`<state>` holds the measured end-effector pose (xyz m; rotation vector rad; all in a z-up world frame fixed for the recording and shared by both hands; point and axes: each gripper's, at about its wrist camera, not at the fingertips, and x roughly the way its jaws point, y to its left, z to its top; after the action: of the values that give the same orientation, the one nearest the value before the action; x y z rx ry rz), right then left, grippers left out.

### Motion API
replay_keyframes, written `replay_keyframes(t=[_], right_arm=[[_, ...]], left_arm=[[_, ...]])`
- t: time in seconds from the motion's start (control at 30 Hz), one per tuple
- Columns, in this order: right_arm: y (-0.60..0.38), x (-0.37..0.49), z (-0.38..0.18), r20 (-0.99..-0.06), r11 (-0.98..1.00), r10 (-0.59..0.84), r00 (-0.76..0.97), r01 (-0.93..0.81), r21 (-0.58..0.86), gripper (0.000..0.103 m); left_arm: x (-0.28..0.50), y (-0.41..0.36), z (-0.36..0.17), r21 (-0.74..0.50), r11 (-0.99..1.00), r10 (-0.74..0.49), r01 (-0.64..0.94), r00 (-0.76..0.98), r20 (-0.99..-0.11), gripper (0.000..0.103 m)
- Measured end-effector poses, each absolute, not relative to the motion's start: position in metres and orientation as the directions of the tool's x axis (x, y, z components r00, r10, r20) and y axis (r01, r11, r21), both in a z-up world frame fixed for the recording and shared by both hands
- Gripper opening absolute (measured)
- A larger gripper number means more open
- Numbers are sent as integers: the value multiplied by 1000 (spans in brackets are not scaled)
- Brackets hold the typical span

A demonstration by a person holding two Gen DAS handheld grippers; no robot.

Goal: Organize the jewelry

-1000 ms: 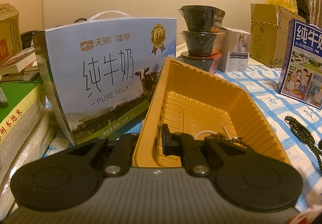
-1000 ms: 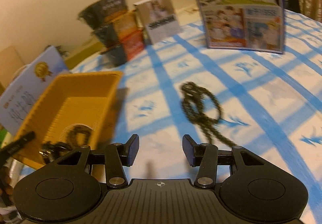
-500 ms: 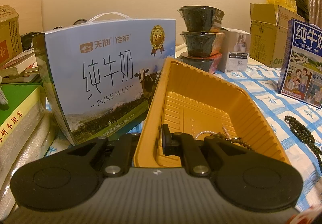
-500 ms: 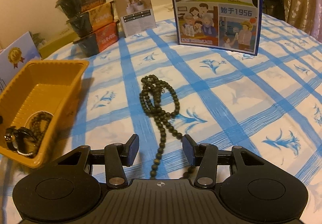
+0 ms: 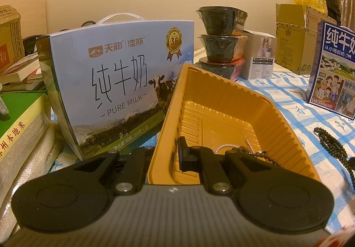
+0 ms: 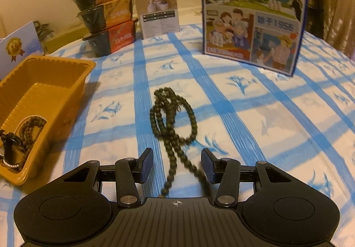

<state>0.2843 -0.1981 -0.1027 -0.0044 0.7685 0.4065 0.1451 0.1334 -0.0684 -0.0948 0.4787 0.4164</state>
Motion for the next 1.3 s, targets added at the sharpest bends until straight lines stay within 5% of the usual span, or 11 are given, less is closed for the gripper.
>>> replay_keyframes(t=[0.3,0.4,0.57,0.97,1.03,1.1,1.13,1.3], right_arm=[[-174,319,-110,-661,910,366,655,-401,106,47],[-170,327,-117,-669,905,374,642,-411,111,22],[-168,320,-118,-665,890,388,638,-447,91,7],[-198,252,-109,-701,839,468,538,-520,161,8],[-200,252,-107,-700,843,465,543,-514,161,15],[-201,256,-105,-689,855,454,565,-493,159,64],[-202,258,-104,-678,863,450,581,-479,162,72],[-195,278,-108,-658,867,450,603,-471,161,75]], left_arm=[[145,133,-68,8,912,367,-411,805,-466,9],[145,133,-68,10,912,367,-410,805,-467,9],[143,134,-69,7,912,365,-410,804,-469,9],[141,136,-71,1,911,364,-412,803,-472,9],[140,136,-71,2,911,364,-412,802,-473,9],[140,136,-71,4,911,365,-412,802,-473,9],[140,136,-71,5,911,364,-411,802,-474,9],[140,135,-71,6,911,365,-412,802,-473,9]])
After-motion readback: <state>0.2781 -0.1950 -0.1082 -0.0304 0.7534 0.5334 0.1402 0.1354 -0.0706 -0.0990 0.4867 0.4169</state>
